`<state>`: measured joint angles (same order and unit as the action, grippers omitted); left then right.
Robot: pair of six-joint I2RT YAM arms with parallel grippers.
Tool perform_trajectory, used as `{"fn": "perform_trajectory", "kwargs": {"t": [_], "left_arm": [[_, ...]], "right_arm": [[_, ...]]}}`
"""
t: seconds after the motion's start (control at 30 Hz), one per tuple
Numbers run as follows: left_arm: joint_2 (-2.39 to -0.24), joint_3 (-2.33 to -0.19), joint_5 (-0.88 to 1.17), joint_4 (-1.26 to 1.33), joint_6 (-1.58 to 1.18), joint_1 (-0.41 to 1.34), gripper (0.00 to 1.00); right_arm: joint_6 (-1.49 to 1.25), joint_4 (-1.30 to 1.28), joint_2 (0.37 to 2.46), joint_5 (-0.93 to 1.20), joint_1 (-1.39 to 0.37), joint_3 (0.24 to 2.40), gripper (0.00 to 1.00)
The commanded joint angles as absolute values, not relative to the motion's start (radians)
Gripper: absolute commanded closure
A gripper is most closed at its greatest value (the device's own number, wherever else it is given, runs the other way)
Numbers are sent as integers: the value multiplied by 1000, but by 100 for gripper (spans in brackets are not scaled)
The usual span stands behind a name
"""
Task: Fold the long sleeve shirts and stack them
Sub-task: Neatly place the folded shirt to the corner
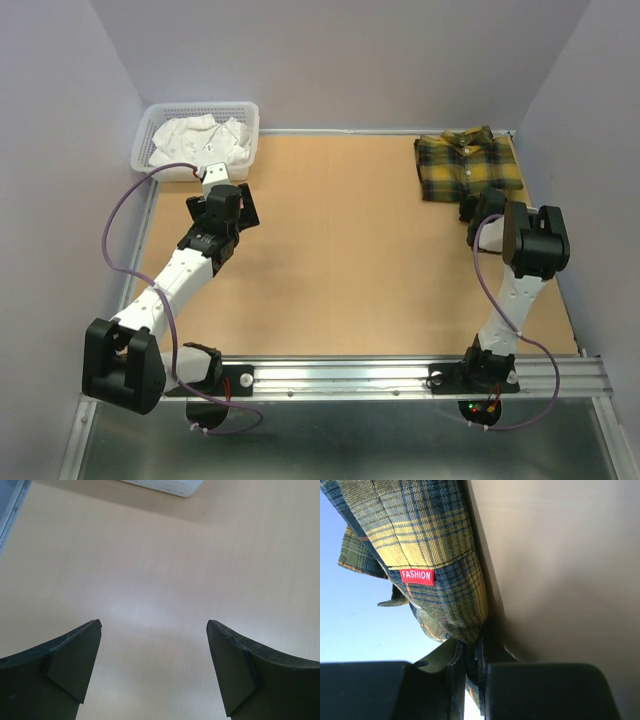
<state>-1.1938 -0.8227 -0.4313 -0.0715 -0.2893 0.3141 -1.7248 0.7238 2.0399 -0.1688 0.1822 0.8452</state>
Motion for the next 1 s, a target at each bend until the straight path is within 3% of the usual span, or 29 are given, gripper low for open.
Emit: {"fn": "perform_trajectory", "kwargs": {"t": [0.0, 0.07, 0.13, 0.17, 0.27, 0.37, 0.57, 0.77, 0.97], "left_arm": [[-1187, -805, -460, -31, -279, 318, 2], [-1192, -805, -460, -28, -279, 318, 2], [-1192, -804, -457, -28, -281, 318, 2], [-1192, -804, -453, -26, -279, 318, 2], [-1175, -801, -437, -22, -285, 318, 2], [-1141, -793, -425, -18, -299, 319, 2], [-1060, -847, -371, -127, -374, 318, 1], [-942, -931, -359, -316, -431, 316, 1], [-769, -1008, -428, -506, -451, 316, 1]], "right_arm": [[-1710, 716, 2129, -189, 190, 954, 99], [-1689, 716, 2169, -158, 199, 1004, 97], [-1683, 716, 2181, -152, 201, 1019, 88], [-1680, 716, 2183, -144, 204, 1023, 65], [-1631, 716, 2158, -102, 204, 1017, 21], [-1565, 718, 2073, -46, 204, 956, 3], [-1424, 658, 1739, 9, 210, 738, 0], [-1041, 53, 1403, 3, 210, 784, 0], [-737, -297, 1088, -120, 210, 818, 0]]}}
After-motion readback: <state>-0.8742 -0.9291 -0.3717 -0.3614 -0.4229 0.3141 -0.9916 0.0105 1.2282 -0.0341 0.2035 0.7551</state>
